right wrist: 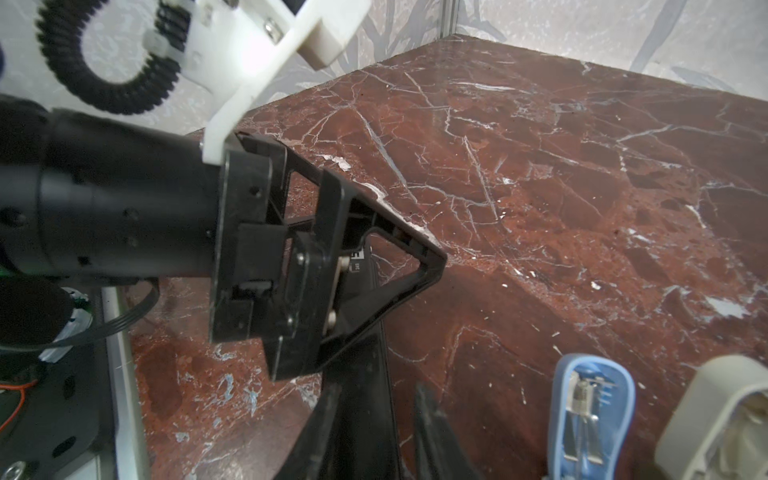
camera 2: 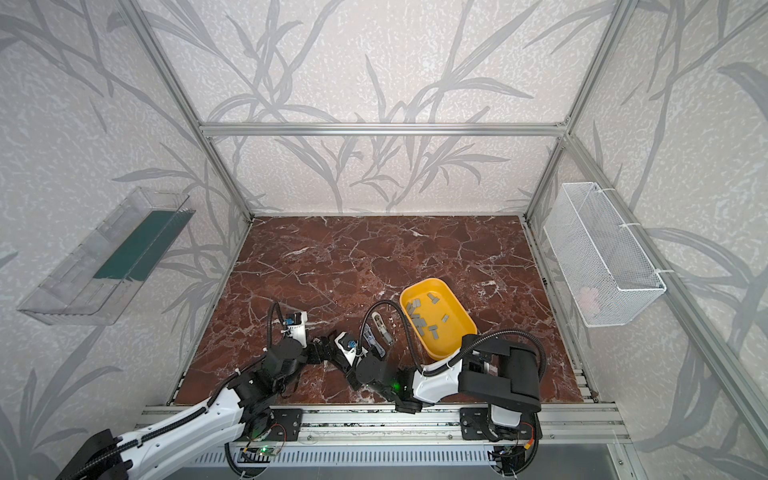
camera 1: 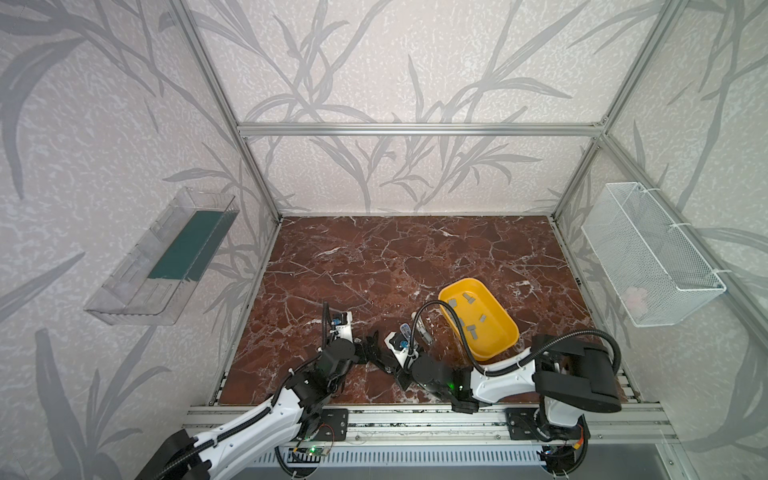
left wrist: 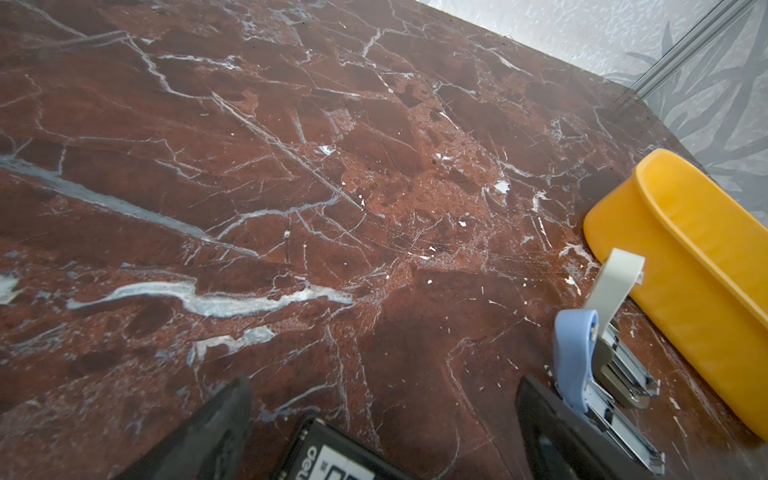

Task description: Load the staples into the stapler

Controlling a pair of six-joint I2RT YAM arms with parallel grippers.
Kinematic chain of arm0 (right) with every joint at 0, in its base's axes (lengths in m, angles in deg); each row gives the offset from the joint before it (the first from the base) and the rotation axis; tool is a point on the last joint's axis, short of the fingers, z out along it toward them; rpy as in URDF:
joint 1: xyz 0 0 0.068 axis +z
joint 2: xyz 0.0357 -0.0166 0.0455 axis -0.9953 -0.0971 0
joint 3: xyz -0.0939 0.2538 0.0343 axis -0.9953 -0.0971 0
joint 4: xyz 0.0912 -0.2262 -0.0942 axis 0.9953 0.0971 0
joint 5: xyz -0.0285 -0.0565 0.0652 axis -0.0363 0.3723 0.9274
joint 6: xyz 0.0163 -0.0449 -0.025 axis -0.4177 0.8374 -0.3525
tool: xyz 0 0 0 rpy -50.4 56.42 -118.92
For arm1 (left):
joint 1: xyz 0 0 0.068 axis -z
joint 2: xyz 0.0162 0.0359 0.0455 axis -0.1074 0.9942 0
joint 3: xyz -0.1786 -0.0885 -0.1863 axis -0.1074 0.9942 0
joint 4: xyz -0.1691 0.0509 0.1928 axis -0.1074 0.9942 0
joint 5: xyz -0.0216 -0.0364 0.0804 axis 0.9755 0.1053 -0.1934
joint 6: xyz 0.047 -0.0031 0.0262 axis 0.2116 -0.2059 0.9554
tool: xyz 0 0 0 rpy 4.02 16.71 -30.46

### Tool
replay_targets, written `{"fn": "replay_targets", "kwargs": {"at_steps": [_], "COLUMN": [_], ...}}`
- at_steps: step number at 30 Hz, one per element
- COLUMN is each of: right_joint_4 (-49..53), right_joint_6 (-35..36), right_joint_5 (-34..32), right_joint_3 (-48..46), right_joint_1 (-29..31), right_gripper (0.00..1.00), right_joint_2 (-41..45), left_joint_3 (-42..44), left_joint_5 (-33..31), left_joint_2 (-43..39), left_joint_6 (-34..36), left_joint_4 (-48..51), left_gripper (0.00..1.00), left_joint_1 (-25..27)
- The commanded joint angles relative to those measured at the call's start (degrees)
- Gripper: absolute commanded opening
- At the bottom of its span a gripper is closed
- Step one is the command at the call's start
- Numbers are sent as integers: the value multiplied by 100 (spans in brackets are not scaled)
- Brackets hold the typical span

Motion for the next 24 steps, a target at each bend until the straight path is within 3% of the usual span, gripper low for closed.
{"fn": "replay_targets", "kwargs": {"at_steps": [1,24], "right_joint_4": [-25,-917], "right_joint_6": [-189,-882], "right_joint_5": [15,-338], "right_joint_3": [-37,-612], "right_joint_1": [-6,186], "right_gripper": [29,24], "right_joint_2": [-272,-1597], "left_joint_3": [-138,-211], "left_joint_5": [-156,-418], "left_joint_2": [267,1225], "left_joint_6": [-132,-353], "left_joint_4": [-293,-843], "left_gripper": [99,99], "left_joint_1": [-16,-27]}}
